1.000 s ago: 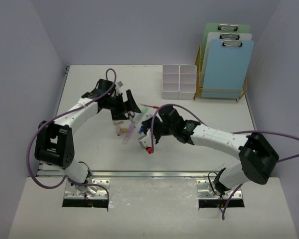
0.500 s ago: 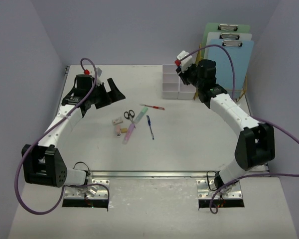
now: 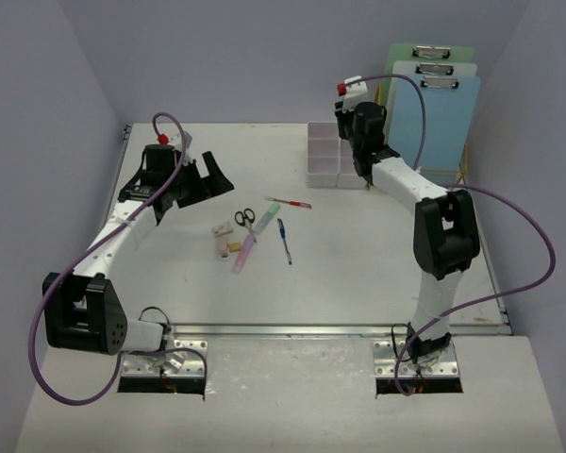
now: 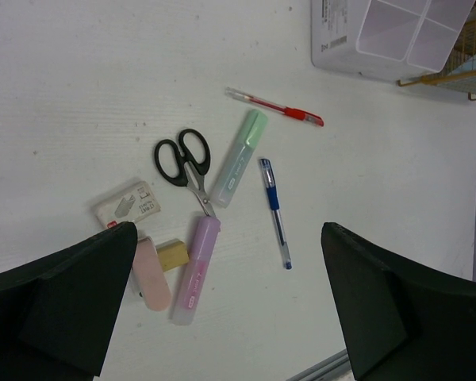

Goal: Organize the desk

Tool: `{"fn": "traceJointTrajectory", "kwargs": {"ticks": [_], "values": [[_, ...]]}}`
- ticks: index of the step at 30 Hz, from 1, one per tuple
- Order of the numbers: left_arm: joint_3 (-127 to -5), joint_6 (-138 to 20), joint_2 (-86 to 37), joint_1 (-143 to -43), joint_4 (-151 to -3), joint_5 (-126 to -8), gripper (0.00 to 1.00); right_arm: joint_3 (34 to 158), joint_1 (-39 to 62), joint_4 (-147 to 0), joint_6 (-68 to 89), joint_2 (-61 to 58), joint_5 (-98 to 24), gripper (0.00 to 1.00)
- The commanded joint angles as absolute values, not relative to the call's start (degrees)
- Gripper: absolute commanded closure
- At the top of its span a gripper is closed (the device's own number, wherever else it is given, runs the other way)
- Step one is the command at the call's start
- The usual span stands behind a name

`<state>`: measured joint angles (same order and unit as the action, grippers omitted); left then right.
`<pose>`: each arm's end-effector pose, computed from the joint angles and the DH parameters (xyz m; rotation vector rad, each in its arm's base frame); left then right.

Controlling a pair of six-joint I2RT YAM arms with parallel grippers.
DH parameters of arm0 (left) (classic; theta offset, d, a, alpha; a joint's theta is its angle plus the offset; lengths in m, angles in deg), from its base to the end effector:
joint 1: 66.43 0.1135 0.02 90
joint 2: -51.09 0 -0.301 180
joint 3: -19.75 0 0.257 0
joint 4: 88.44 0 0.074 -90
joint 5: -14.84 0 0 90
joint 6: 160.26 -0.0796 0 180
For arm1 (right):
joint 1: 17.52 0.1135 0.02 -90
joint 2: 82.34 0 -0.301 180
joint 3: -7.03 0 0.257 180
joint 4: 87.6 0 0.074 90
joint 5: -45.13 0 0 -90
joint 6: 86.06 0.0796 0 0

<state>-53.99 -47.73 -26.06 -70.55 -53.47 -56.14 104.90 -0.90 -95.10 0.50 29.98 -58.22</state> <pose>0.3239 -0.0493 0.2990 -0.1811 2.2636 -0.6213 0.5165 0.1350 0.3095 -0.1211 1.6845 -0.0246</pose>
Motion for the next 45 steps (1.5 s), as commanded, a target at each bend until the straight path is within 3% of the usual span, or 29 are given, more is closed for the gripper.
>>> {"fn": "traceJointTrajectory", "kwargs": {"ticks": [1,8,14,25,28,29,31,37,42,45], "values": [[-53.8,-48.4,-26.5,-70.8,-56.8,-56.4,0.0,108.4,-1.3,-106.4,2.8,31.3,-68.2,1.0],[-54.9,-48.0,-28.6,-70.8,-56.5,-55.6,0.0,109.3,-2.1,-106.3,7.5,33.6,-68.6,1.0],[-55.0,-48.4,-28.7,-70.8,-56.1,-55.8,0.0,111.3,-3.0,-107.3,9.1,35.9,-68.1,0.94],[-54.7,-49.2,-28.1,-70.8,-55.1,-57.0,0.0,112.8,-3.9,-109.2,9.1,39.8,-66.3,0.96],[-54.5,-49.2,-28.3,-70.7,-55.2,-57.1,0.0,112.7,-3.9,-109.3,9.1,40.3,-65.9,0.89],[-54.5,-49.2,-28.5,-70.7,-55.2,-57.2,0.0,112.7,-3.9,-109.3,9.0,40.4,-65.9,0.84],[-54.5,-49.5,-28.8,-70.7,-55.3,-57.2,0.0,112.5,-3.8,-109.3,9.0,40.4,-65.5,0.63],[-54.5,-51.7,-28.9,-70.8,-55.4,-56.7,0.0,111.9,-3.9,-108.0,9.1,38.3,-64.5,0.37],[-55.3,-57.8,-28.7,-70.8,-56.6,-53.3,0.0,110.7,-3.9,-104.5,8.2,31.9,-59.2,0.3],[-56.4,-67.1,-28.8,-71.1,-58.6,-43.7,0.01,108.9,-3.9,-101.5,6.2,25.6,-52.7,0.35]]}}
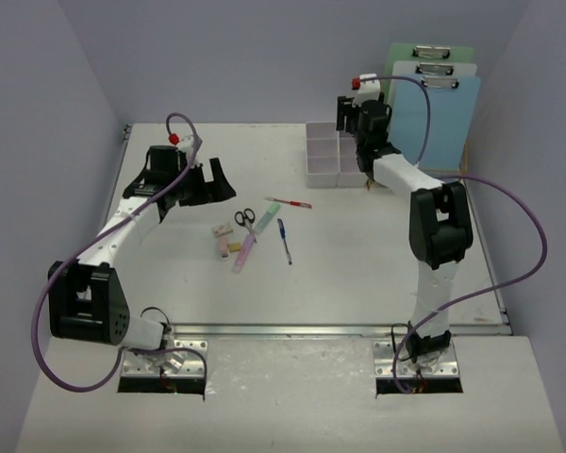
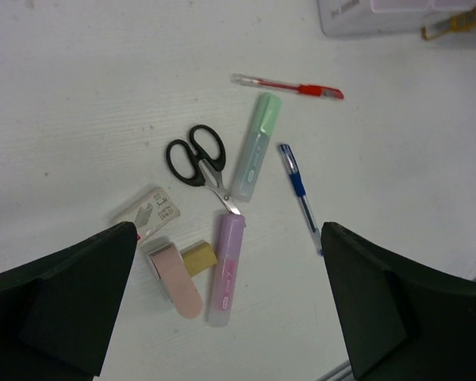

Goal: Organize the desk

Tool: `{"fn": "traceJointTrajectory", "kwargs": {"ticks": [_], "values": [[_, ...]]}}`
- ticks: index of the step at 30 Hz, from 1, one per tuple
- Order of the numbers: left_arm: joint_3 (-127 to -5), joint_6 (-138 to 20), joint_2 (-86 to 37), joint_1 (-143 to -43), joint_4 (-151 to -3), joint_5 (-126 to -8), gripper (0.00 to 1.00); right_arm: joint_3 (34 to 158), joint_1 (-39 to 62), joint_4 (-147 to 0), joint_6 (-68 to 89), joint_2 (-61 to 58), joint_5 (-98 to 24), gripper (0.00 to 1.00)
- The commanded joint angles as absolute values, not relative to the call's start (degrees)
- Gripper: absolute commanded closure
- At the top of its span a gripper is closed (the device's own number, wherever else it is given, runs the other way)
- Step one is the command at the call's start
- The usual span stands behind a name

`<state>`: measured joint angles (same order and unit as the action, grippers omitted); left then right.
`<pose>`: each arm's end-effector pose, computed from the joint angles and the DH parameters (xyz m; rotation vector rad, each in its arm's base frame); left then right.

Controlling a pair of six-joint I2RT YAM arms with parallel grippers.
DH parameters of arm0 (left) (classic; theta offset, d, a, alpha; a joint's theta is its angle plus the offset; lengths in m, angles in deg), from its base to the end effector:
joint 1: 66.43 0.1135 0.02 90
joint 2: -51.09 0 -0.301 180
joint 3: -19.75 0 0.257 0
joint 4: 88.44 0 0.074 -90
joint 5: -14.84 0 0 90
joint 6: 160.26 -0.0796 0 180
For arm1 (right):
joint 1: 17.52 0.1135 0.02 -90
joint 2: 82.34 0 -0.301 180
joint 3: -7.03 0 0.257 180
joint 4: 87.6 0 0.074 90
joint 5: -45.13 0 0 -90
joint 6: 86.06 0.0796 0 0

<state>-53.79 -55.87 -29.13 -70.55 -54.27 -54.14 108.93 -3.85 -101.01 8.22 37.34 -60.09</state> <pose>0.3334 -0.0526 0.2832 -0.0114 2.2948 -0.5869 0.5531 0.1130 0.2850 0.0678 1.6430 0.0205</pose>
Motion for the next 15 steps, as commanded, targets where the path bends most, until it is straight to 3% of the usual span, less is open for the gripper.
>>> {"fn": "traceJointTrajectory", "kwargs": {"ticks": [1,4,6,9,15], "values": [[-56.6,-71.3,-28.9,-71.4,-59.2,-41.2,0.04,108.5,-3.9,-100.3,5.4,23.9,-50.7,0.36],[-61.0,-84.6,-32.4,-75.0,-57.4,-39.9,0.29,106.9,-3.9,-90.0,1.6,16.0,-45.0,0.39],[-64.7,-93.2,-36.0,-79.2,-53.7,-42.4,0.41,105.5,-4.0,-82.6,0.5,11.9,-42.5,0.46],[-68.0,-105.0,-40.7,-85.4,-50.1,-45.1,0.47,102.1,-4.2,-73.7,-1.1,6.8,-39.6,0.58],[-80.4,-113.7,-55.6,-90.1,-42.6,-40.0,0.64,92.1,-6.2,-61.6,-0.5,-3.0,-35.1,0.66]]}}
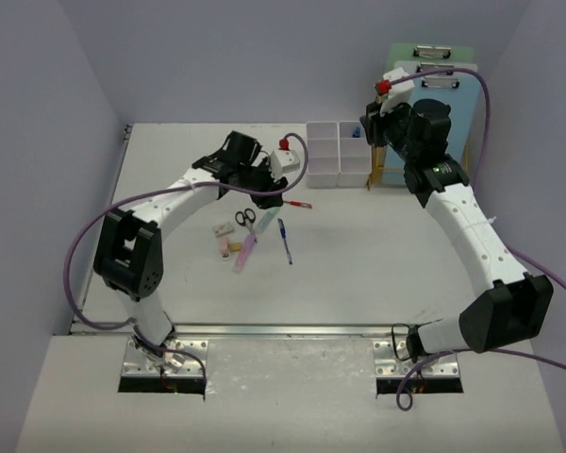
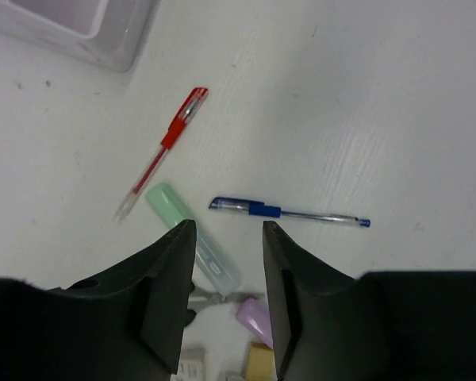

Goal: Organize the desk

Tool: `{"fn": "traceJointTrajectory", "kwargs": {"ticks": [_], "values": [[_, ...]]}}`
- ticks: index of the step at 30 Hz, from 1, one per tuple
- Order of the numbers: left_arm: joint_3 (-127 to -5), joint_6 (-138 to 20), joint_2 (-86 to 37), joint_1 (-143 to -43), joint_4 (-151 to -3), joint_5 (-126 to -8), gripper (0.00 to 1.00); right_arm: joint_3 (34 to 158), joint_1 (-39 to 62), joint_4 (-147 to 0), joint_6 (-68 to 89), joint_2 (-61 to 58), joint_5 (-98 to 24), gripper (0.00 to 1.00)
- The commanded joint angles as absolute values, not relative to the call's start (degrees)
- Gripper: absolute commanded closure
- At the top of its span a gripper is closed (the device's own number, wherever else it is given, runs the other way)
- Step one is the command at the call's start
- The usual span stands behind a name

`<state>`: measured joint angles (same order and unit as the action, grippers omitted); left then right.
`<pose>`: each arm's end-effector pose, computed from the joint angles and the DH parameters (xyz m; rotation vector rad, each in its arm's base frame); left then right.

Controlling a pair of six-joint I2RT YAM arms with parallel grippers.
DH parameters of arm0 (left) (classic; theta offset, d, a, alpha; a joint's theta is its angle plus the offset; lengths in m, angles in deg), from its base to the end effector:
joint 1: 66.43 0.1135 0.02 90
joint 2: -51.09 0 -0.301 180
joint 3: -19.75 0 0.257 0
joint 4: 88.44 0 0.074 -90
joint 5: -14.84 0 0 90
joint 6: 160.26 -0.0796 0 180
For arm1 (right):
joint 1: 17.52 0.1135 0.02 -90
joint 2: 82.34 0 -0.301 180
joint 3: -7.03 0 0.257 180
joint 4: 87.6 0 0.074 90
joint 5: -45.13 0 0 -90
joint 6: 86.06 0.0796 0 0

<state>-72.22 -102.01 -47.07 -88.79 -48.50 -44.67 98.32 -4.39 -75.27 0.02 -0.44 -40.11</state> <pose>0.3703 -0.1960 0.2809 1.2634 1.9219 -0.5456 0.3727 0.0937 0.4456 -0.3042 1.5966 0.1911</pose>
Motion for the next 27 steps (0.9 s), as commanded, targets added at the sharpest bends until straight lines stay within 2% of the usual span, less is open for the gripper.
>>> {"fn": "traceJointTrajectory", "kwargs": {"ticks": [1,5,12,18,24,27], "values": [[-84.6,-114.1,-59.9,-90.4,-42.0,-38.7,0.65,89.8,-7.2,-58.9,0.9,-4.8,-33.4,0.65],[-90.8,-116.2,-67.8,-93.0,-42.7,-38.7,0.66,85.3,-11.0,-53.1,5.2,-9.8,-27.5,0.62],[-90.3,-120.2,-74.0,-95.3,-47.8,-46.0,0.65,81.8,-15.0,-49.4,8.6,-16.7,-21.3,0.56],[-94.4,-121.5,-79.3,-95.4,-45.0,-46.4,0.65,80.0,-15.4,-47.8,9.3,-20.9,-18.9,0.55],[-92.8,-122.2,-78.7,-95.5,-45.7,-44.4,0.65,79.3,-15.3,-47.1,8.0,-22.5,-18.4,0.55],[-90.2,-121.8,-75.2,-95.4,-48.4,-42.2,0.61,78.7,-15.3,-47.1,7.5,-22.5,-18.0,0.55]]}}
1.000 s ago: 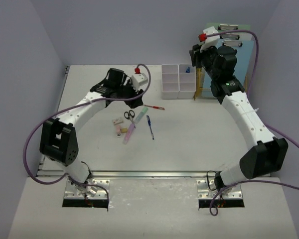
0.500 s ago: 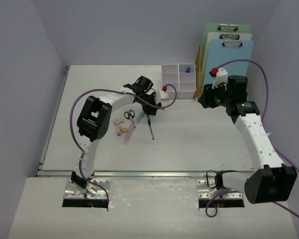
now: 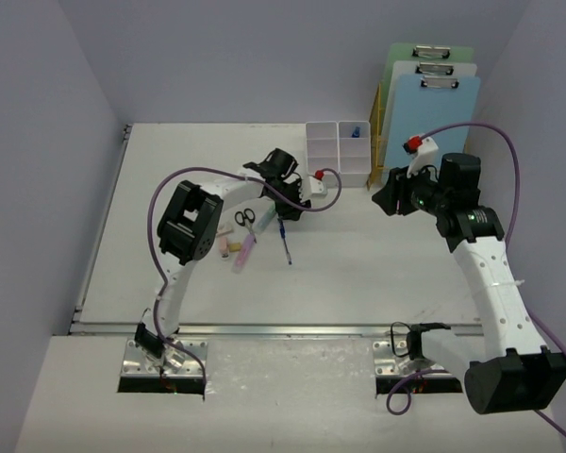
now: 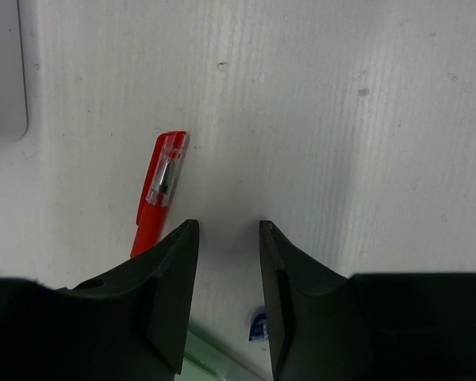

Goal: Organize the desk

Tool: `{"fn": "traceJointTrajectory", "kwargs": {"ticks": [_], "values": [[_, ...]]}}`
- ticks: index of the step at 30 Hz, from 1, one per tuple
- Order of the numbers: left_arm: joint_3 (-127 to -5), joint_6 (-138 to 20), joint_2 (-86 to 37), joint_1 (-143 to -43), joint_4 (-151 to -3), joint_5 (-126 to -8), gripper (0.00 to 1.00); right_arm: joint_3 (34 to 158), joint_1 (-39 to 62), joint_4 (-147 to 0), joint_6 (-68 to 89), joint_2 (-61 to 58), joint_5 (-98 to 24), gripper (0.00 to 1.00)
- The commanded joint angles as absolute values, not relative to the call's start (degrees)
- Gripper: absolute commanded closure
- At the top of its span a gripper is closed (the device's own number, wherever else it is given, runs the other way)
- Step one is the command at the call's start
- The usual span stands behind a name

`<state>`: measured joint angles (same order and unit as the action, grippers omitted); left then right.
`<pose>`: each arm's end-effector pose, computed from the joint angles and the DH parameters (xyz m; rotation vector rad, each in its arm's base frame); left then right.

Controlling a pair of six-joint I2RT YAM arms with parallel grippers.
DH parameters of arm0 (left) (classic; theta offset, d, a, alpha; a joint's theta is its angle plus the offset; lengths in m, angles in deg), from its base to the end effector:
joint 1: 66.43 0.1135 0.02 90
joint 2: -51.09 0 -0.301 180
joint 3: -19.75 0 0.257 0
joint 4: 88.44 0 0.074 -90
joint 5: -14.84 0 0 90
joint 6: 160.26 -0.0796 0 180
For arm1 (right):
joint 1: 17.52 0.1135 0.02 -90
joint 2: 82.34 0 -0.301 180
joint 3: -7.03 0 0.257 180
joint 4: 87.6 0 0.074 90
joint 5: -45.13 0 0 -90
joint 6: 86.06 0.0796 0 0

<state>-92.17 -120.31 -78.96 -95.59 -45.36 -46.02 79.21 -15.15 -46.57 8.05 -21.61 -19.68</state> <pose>0.4414 -0.2907 0.1382 1.7309 1.8290 -0.5253 0.2501 0.0443 0.3550 -0.2365 2.0618 0.5268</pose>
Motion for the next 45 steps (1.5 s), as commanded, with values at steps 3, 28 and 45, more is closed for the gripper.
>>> {"fn": "traceJointTrajectory", "kwargs": {"ticks": [3,28,45], "values": [[-88.6,-122.5,-72.3,-95.5,-49.3,-38.4,0.59,78.0,-15.4,-47.5,7.4,-22.4,-17.7,0.55],[-101.1,-117.5,-83.3,-91.8,-49.0,-34.0,0.54,75.9,-15.5,-47.6,5.9,-23.1,-17.6,0.52],[-91.3,-129.3,-77.2,-96.0,-40.9,-44.0,0.89,79.7,-15.4,-47.9,5.9,-21.7,-16.4,0.51]]}}
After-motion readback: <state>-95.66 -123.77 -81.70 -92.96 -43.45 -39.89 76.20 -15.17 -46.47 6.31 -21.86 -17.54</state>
